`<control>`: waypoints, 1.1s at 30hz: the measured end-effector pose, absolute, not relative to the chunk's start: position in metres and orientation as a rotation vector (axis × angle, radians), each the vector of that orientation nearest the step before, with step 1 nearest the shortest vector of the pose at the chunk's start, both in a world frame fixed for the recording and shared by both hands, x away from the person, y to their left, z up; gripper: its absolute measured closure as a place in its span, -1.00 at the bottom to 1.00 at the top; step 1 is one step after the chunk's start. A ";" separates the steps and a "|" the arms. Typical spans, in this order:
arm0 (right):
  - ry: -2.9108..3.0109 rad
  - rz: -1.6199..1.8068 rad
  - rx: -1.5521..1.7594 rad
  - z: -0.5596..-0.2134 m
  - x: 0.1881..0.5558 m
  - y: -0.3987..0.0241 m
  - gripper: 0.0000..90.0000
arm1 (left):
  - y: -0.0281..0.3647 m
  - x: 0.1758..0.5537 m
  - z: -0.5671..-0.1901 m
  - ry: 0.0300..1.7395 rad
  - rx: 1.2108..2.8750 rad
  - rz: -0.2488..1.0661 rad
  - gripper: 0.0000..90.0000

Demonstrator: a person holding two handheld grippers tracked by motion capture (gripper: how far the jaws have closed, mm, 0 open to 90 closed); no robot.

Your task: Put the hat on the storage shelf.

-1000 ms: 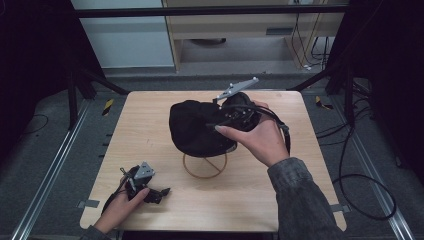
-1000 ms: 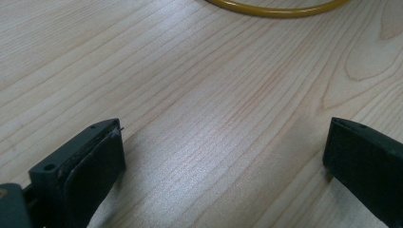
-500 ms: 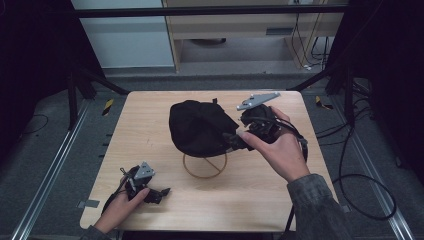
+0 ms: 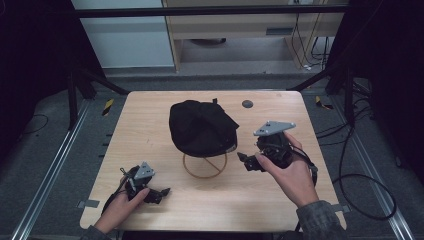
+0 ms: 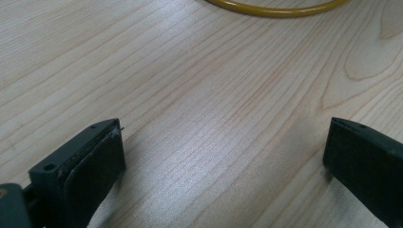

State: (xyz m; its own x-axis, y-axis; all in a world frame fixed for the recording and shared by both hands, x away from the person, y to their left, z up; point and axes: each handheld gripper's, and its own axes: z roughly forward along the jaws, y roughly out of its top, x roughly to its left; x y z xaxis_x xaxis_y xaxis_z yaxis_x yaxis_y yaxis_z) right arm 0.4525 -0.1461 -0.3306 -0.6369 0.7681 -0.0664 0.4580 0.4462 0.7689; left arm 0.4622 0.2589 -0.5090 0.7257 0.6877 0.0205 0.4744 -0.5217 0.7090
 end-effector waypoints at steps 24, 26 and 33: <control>2.281 0.962 1.173 -0.425 0.433 -0.176 -0.69 | 0.259 0.462 -0.509 0.874 2.223 0.391 -1.00; 2.286 0.945 1.178 -0.433 0.432 -0.177 -0.69 | 0.259 0.462 -0.509 0.874 2.223 0.391 -1.00; 2.300 0.938 1.203 -0.446 0.433 -0.179 -0.69 | 0.259 0.462 -0.509 0.874 2.222 0.390 -1.00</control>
State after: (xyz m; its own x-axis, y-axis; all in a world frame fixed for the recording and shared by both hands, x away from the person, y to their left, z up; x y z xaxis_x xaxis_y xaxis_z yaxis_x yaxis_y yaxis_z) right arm 0.4327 -0.1791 -0.4460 -0.5616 0.8270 -0.0248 0.5737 0.4109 0.7085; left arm 0.4622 0.2590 -0.5090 0.7259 0.6875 0.0207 0.4744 -0.5221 0.7087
